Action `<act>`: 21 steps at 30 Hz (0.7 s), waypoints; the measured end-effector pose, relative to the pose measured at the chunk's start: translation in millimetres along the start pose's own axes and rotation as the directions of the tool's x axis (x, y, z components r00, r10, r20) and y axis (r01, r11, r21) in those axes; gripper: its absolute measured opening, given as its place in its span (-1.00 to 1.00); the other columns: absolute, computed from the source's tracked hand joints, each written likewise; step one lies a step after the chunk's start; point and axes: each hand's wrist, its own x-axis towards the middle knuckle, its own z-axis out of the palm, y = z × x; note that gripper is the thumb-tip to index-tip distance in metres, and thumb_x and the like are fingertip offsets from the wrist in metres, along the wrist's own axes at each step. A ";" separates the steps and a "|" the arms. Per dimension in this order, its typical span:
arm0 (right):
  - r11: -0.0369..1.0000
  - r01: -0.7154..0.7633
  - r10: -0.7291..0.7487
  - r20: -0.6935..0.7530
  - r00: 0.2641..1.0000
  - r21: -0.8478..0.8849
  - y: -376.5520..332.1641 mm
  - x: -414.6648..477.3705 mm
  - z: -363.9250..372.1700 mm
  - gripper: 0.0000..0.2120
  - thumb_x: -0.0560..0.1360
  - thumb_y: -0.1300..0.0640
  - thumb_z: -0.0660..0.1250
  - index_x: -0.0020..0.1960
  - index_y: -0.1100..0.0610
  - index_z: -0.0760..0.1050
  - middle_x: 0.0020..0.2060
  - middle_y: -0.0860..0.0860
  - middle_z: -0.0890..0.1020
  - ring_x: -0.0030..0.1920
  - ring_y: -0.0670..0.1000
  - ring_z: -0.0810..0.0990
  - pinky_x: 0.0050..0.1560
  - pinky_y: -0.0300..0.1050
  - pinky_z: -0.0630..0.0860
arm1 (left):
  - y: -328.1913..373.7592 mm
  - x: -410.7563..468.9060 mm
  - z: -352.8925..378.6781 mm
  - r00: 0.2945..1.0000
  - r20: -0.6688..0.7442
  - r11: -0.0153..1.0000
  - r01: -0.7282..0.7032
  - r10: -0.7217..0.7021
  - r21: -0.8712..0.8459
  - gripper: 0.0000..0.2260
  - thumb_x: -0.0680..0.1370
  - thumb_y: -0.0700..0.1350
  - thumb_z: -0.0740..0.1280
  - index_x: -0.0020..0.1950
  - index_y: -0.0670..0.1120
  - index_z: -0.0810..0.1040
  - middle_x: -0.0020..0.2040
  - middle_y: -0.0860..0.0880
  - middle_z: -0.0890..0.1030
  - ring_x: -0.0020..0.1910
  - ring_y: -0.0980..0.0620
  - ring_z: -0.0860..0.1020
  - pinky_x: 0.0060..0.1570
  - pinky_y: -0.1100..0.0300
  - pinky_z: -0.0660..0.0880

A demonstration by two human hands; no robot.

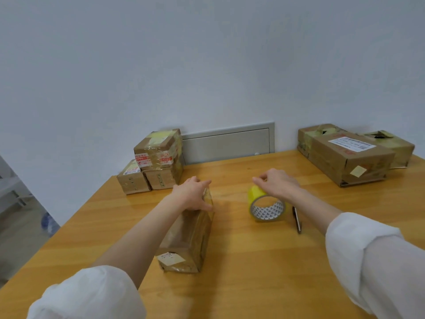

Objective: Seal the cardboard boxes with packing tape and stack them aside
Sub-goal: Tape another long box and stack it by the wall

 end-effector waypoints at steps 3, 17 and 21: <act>0.995 -0.092 0.089 -0.106 0.990 -0.027 14.6 -6.3 -10.5 -0.71 0.62 -0.07 0.12 0.14 0.05 0.51 0.09 0.06 0.60 0.06 0.13 0.55 0.01 -0.01 0.51 | 23.7 -1.6 -3.9 0.978 -0.177 0.994 -0.111 0.110 0.004 -0.40 0.50 0.14 0.35 0.50 0.07 0.28 0.47 -0.03 0.28 0.36 -0.07 0.39 0.29 -0.02 0.41; 0.918 -0.362 0.362 0.031 0.932 0.163 71.8 -37.9 12.2 -0.80 0.52 0.11 0.28 -0.25 0.16 0.46 -0.32 0.05 0.53 -0.30 0.04 0.51 -0.43 -0.16 0.32 | 84.7 -3.0 5.4 0.930 -0.282 0.935 -0.295 0.235 -0.196 -0.62 0.58 -0.14 0.22 0.40 0.00 0.44 0.39 -0.02 0.42 0.35 -0.03 0.40 0.31 0.08 0.36; 0.761 -0.140 0.224 -0.054 0.973 0.633 57.1 -32.5 -13.1 -0.80 0.54 0.05 0.33 -0.13 0.18 0.58 -0.34 0.02 0.54 -0.35 0.00 0.44 -0.36 -0.17 0.36 | 84.9 -0.6 -10.8 0.931 -0.358 0.709 -0.206 -0.071 -0.674 -0.76 0.57 -0.11 0.31 0.21 -0.07 0.61 0.13 -0.03 0.65 0.10 0.03 0.59 0.13 0.20 0.50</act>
